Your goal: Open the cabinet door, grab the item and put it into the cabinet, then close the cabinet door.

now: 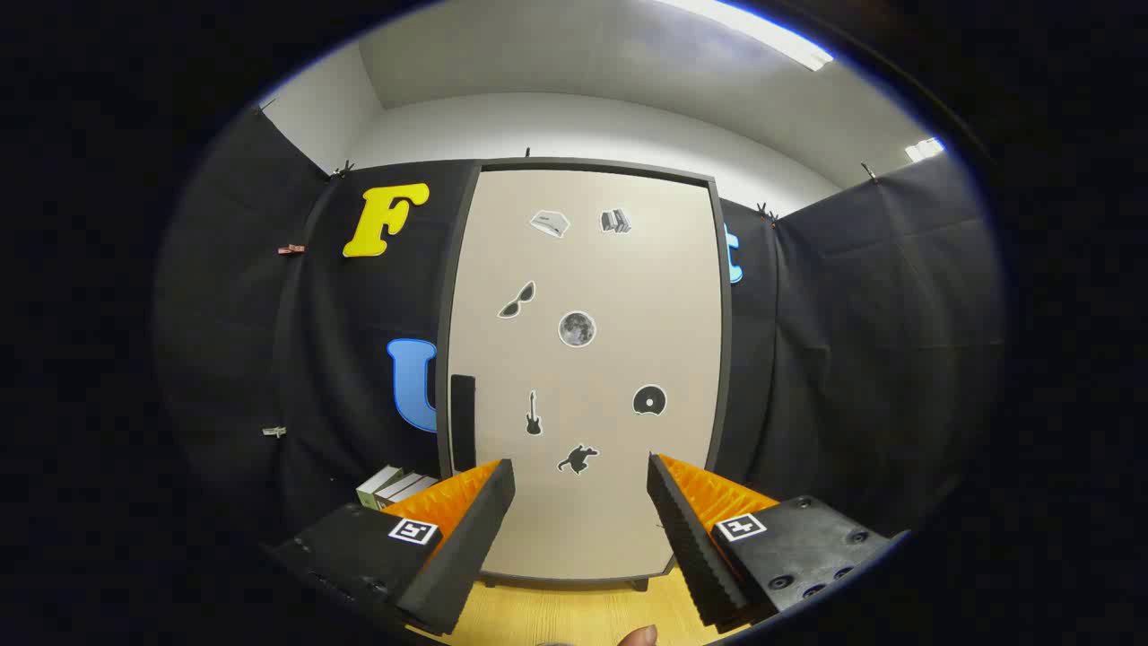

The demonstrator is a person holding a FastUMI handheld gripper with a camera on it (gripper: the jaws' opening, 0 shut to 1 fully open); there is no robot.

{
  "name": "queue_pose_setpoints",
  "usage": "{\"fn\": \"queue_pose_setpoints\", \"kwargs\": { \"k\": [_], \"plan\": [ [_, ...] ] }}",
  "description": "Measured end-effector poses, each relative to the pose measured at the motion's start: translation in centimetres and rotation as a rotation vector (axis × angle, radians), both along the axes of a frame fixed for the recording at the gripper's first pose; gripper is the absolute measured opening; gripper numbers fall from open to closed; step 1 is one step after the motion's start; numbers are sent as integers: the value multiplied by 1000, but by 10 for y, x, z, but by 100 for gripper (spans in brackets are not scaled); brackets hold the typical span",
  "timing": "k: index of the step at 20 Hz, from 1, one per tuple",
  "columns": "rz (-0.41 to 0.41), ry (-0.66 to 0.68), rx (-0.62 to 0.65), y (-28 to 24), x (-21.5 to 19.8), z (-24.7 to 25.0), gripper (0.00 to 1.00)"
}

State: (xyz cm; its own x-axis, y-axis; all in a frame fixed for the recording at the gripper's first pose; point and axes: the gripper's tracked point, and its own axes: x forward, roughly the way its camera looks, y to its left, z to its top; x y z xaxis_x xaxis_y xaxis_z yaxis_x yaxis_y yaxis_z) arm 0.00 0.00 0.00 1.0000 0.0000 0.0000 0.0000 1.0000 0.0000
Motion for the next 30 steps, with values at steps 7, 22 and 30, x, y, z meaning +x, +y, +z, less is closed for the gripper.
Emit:
{"fn": "queue_pose_setpoints", "kwargs": {
  "k": [7,22,30],
  "plan": [
    [-5,7,32,-5,1,-4,96],
    [19,-3,48,2,3,-1,96],
    [92,-25,49,64,47,6,96]
  ]
}}
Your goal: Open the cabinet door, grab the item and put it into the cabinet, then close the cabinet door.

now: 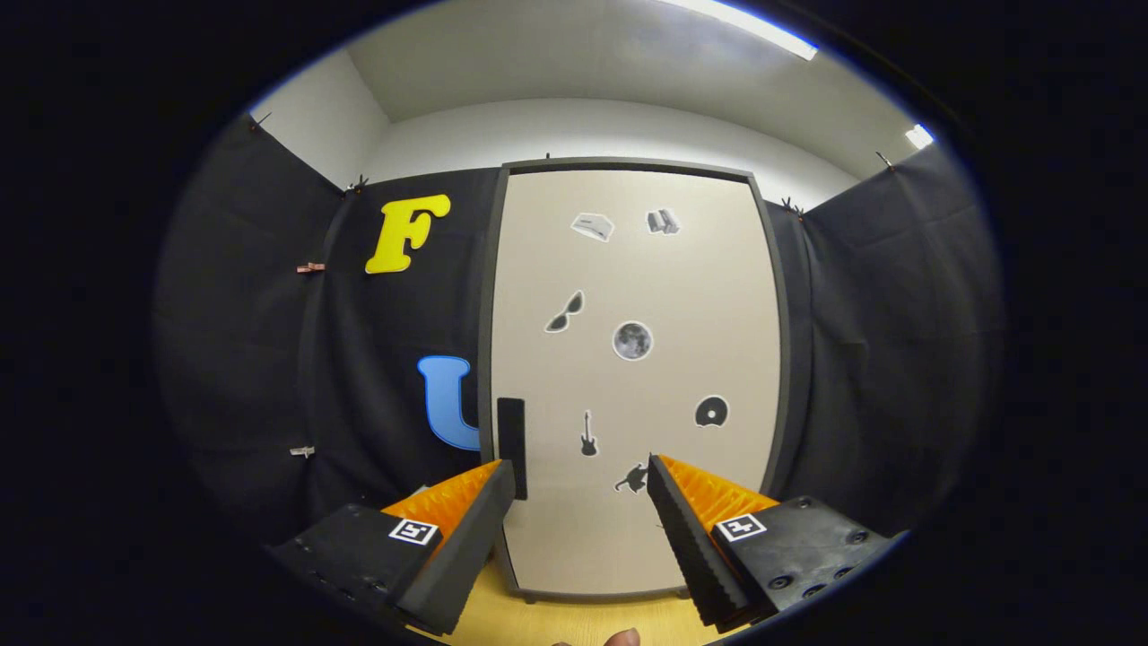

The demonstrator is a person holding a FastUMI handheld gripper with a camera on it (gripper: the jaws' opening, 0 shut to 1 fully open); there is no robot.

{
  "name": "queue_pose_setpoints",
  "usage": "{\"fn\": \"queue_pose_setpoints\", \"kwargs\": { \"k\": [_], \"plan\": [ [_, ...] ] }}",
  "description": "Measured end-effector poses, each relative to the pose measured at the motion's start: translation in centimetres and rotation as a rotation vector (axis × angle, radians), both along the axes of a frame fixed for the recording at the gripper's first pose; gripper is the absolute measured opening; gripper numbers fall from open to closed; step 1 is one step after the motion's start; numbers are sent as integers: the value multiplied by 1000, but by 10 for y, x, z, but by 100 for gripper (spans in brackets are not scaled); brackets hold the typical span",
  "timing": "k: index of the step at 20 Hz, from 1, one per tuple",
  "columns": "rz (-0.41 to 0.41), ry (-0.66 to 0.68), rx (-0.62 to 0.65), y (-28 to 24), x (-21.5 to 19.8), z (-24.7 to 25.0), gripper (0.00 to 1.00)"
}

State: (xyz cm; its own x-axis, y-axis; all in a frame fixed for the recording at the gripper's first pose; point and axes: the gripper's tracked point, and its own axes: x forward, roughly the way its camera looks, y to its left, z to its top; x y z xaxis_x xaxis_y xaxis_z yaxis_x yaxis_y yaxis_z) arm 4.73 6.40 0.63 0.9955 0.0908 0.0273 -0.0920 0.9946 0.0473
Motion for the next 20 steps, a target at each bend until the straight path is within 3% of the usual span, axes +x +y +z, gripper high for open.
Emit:
{"fn": "queue_pose_setpoints", "kwargs": {
  "k": [7,12,16,20],
  "plan": [
    [24,40,-54,64,66,-35,96],
    [-8,64,-66,80,107,-57,95],
    [-21,83,-34,82,130,-68,74],
    [-63,126,-54,74,143,-83,47]
  ]
}}
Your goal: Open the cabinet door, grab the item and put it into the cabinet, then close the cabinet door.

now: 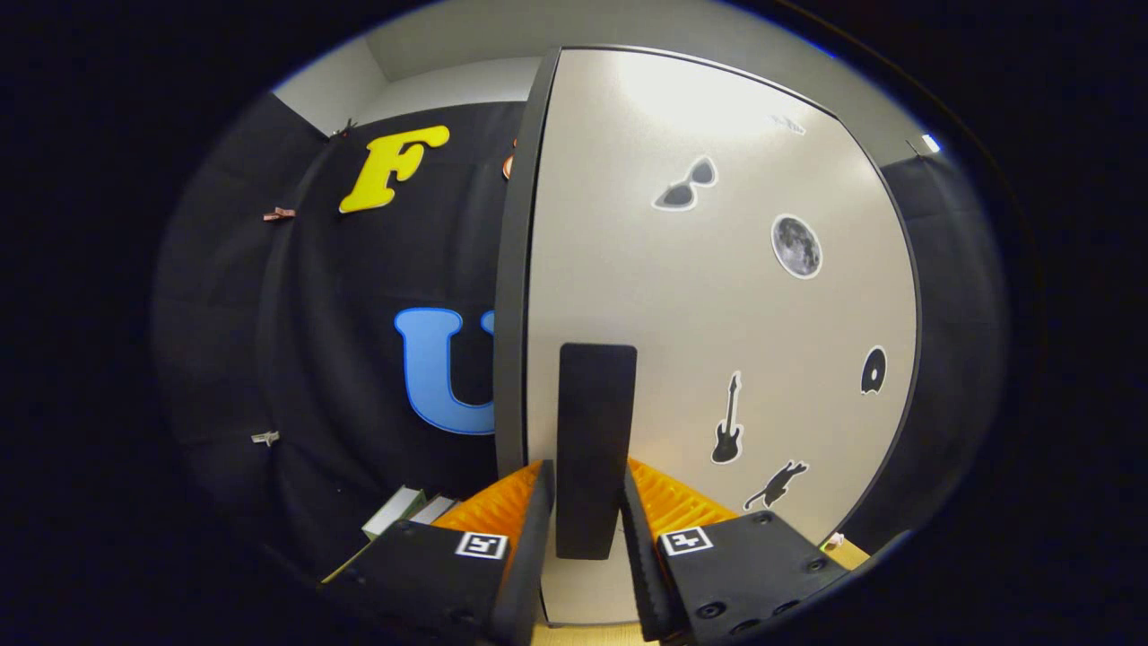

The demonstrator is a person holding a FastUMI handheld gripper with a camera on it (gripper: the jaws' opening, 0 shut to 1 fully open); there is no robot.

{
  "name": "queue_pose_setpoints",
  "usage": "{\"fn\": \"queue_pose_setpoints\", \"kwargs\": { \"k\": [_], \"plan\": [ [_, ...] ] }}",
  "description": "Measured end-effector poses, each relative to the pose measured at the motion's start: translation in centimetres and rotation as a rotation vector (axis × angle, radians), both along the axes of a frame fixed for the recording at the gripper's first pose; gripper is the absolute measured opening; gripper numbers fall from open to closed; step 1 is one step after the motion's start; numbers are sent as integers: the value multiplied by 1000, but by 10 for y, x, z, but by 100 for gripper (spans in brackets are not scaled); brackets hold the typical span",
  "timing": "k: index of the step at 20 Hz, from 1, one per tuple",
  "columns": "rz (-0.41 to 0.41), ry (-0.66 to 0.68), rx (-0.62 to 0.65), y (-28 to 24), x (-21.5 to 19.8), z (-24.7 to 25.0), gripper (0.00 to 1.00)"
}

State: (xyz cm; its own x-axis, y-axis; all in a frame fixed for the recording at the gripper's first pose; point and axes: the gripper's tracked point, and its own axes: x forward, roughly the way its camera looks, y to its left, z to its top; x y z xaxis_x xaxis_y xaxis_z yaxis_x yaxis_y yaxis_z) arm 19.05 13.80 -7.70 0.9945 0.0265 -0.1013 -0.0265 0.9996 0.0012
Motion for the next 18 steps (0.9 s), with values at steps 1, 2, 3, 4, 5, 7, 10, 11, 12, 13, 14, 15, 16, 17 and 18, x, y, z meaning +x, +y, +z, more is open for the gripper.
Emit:
{"fn": "queue_pose_setpoints", "kwargs": {
  "k": [1,2,3,4,5,7,10,11,12,13,14,15,16,17,18],
  "plan": [
    [-4,-28,-3,0,0,6,42],
    [-1,-22,0,0,-1,2,36],
    [9,-39,9,0,-1,4,29],
    [21,-30,23,-1,0,2,29],
    [31,-30,33,-1,-1,3,21],
    [51,-18,37,-1,-4,3,21],
    [85,-10,38,1,-17,4,21],
    [97,-8,50,1,-25,6,21],
    [110,-5,59,1,-35,8,21],
    [125,-5,62,-1,-42,10,21],
    [141,-7,61,-4,-48,11,21],
    [157,-5,63,-6,-55,12,21],
    [173,-3,66,-8,-66,13,21],
    [184,-1,66,-12,-77,16,21],
    [197,6,70,-16,-90,18,21]
  ]
}}
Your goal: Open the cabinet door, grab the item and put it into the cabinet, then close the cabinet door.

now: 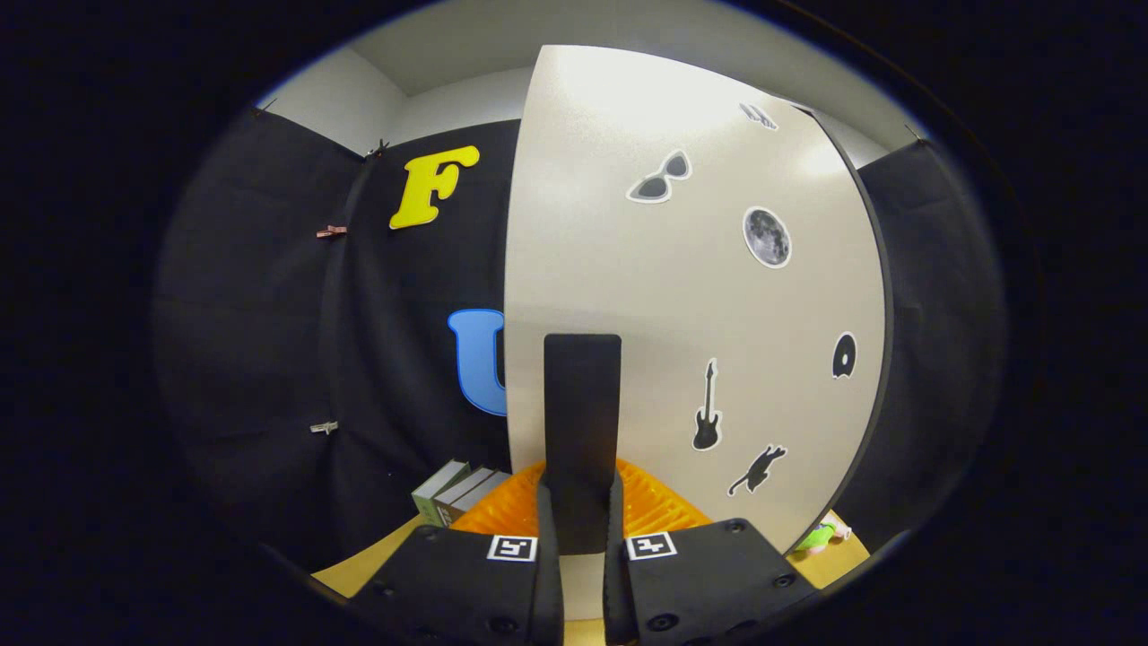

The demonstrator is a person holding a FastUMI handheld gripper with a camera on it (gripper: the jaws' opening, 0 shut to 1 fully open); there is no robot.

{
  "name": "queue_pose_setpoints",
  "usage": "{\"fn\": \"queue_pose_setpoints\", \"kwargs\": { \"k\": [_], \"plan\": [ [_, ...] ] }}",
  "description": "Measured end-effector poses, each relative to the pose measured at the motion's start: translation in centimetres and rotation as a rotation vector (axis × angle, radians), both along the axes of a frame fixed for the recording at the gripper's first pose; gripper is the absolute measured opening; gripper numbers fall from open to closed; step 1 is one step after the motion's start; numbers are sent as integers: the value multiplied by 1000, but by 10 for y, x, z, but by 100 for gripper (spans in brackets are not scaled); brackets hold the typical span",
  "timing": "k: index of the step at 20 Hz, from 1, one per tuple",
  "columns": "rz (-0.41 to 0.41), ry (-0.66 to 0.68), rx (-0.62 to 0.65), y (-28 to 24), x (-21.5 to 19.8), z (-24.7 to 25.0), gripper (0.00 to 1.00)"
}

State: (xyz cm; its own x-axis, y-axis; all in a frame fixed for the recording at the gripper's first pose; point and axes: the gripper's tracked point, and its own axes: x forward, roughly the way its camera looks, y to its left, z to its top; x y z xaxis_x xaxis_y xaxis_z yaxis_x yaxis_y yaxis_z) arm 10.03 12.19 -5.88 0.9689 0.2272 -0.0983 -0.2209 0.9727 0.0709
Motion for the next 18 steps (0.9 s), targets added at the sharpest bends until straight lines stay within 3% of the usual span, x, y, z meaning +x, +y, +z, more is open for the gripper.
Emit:
{"fn": "queue_pose_setpoints", "kwargs": {
  "k": [7,18],
  "plan": [
    [26,13,8,-49,-64,7,21],
    [-21,36,7,-114,-113,15,21]
  ]
}}
